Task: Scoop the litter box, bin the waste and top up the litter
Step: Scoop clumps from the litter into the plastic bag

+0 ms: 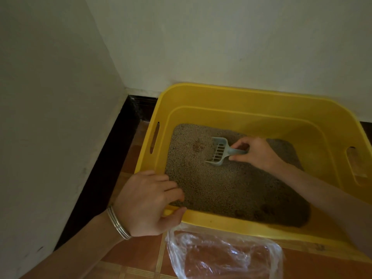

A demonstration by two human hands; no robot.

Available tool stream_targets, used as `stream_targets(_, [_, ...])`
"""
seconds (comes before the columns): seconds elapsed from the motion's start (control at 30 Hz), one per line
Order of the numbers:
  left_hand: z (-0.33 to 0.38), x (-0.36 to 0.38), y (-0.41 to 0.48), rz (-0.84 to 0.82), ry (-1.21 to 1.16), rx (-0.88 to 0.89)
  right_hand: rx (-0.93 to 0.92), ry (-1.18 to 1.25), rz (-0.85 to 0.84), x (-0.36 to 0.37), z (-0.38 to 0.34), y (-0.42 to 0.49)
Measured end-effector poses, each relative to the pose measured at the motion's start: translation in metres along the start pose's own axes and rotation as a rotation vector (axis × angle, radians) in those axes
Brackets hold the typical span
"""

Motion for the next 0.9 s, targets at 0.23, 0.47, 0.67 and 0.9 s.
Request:
stream_targets(0.23, [0.000, 0.000, -0.001, -0.009, -0.005, 0.006, -0.038, 0.008, 0.077, 0.015, -0.013, 0.012])
stream_targets(0.47, [-0.001, 0.000, -0.001, 0.002, -0.019, -0.010, -0.012, 0.081, 0.099, 0.027, -0.016, 0.015])
stream_targets(0.67, [-0.002, 0.000, -0.001, 0.020, -0.012, -0.019, 0.047, 0.035, 0.156, 0.026, -0.019, 0.013])
stream_targets(0.9, [-0.003, -0.002, 0.000, 0.040, -0.025, -0.029, 0.003, 0.205, 0.122, 0.018, -0.018, 0.005])
Point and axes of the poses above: each hand's wrist, its own y-axis towards the middle knuckle, its own x-axis out of the palm, z = x × y, the point moved 5 cm from there along y, towards the middle knuckle, and after that the axes turned 6 degrees about x, right-handed, at the moved point
